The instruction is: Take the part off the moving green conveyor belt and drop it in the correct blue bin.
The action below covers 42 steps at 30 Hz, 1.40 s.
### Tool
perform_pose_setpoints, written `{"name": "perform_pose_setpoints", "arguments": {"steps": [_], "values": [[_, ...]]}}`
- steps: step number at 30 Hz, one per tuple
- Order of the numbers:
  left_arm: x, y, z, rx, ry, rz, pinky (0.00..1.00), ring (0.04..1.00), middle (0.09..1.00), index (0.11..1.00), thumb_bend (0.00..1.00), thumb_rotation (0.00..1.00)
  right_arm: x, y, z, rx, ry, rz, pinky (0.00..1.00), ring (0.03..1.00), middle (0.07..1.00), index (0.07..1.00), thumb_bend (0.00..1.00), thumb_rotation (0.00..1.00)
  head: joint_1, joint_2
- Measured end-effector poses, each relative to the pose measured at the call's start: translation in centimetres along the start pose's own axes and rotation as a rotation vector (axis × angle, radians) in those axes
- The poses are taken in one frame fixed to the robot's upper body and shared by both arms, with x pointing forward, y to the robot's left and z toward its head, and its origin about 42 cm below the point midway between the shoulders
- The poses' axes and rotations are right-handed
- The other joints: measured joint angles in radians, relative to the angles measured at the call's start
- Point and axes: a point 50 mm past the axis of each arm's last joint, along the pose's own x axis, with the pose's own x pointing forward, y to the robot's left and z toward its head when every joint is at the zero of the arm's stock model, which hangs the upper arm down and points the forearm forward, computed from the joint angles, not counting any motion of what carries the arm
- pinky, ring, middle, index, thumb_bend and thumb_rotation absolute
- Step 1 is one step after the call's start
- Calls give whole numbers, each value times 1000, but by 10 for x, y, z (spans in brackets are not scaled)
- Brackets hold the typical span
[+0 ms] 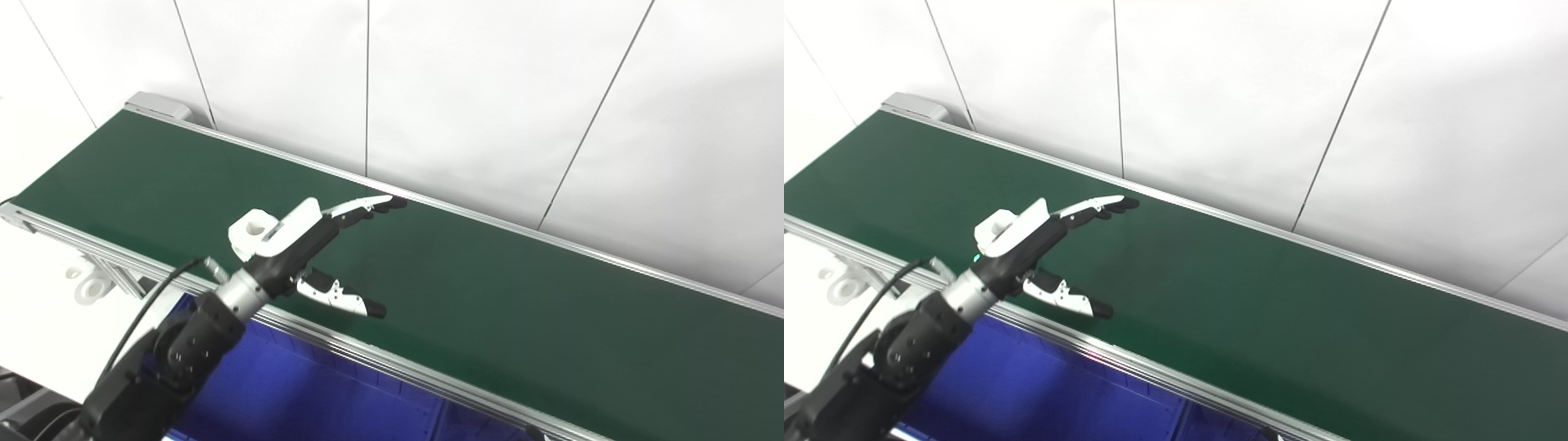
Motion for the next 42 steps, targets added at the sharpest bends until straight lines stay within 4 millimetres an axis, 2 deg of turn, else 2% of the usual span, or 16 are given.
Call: {"name": "perform_pose_setpoints", "arguments": {"steps": [6,7,12,14,17,21,26,32,36,40,42], "values": [[5,22,-23,100,115,-55,763,866,907,876,681,226,3,1,2,-6,-15,-2,677,748,777,859,637,396,2,0],[5,23,-26,112,128,-59,797,881,910,878,706,196,3,1,2,-5,-15,-2,656,742,775,858,640,399,2,0],[8,32,-39,198,201,-123,885,911,922,898,742,188,4,-1,1,-3,-16,2,600,727,780,860,625,407,5,0],[8,37,-48,247,233,-152,905,917,926,907,761,180,4,-1,1,-2,-17,1,638,729,779,860,622,405,5,0],[10,43,-58,286,266,-172,913,922,929,908,789,134,4,0,1,1,-17,1,620,718,780,861,622,421,5,-3],[11,43,-67,303,301,-197,936,939,941,915,813,98,5,1,2,0,-21,1,590,700,772,861,627,437,5,-3],[8,43,-90,340,387,-246,959,950,944,906,882,64,5,1,1,0,-21,-6,627,723,766,857,607,404,5,-6],[10,36,-102,371,398,-283,994,964,948,900,909,56,5,1,1,-7,-26,-4,630,718,760,863,612,429,6,-5],[12,28,-113,391,410,-311,969,954,943,886,920,7,6,0,1,-8,-29,-2,667,726,763,866,602,410,6,-6],[12,21,-115,415,401,-324,927,913,914,868,850,0,6,-1,1,-8,-29,-6,729,736,759,866,596,399,8,-3],[11,18,-119,405,396,-304,715,779,798,790,769,0,6,-1,1,-5,-28,-8,706,733,763,868,610,406,8,-2]]}}
